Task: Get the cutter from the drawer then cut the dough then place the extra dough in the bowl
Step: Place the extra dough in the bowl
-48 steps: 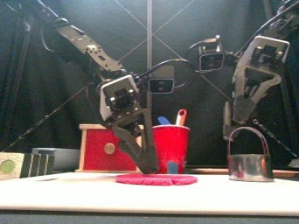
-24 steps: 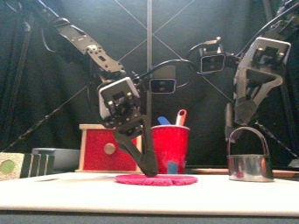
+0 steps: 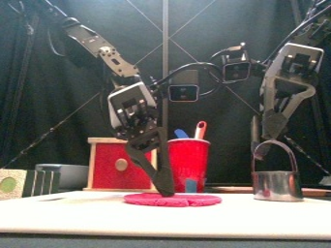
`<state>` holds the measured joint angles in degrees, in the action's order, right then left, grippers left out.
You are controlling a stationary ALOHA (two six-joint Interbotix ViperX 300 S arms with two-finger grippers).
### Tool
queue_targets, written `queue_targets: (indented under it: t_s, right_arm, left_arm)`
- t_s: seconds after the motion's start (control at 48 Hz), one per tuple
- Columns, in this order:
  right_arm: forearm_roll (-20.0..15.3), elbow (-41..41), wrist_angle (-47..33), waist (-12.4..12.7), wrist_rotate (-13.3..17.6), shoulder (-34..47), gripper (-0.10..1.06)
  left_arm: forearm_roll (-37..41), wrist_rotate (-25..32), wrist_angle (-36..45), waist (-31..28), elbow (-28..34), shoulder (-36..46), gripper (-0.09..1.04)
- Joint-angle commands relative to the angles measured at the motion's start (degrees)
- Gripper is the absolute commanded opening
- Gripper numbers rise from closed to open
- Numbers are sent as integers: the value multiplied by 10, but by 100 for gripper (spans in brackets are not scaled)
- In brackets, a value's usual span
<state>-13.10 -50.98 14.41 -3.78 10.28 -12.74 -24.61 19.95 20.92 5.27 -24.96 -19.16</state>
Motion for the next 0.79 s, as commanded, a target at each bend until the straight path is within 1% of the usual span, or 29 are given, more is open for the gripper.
queue_targets:
  t_s: [0.021, 0.208, 0.312, 0.521, 0.646, 0.792]
  right_arm:
    - [-2, 4, -2, 2, -1, -15, 97]
    - [-2, 4, -2, 2, -1, -15, 96]
    - [-2, 4, -2, 2, -1, -15, 97]
    - [5, 6, 4, 2, -2, -15, 97]
    - [4, 9, 12, 2, -1, -15, 96]
    - [2, 8, 13, 2, -1, -15, 96]
  left_arm:
    - [3, -2, 10, 11, -4, -4, 58]
    - [5, -1, 4, 11, -3, -1, 58]
    - [14, 1, 3, 11, 1, 14, 58]
    - [53, 1, -11, 9, -1, 88, 58]
    - [64, 1, -16, 4, -15, 134, 57]
    - [65, 1, -41, -6, -35, 173, 57]
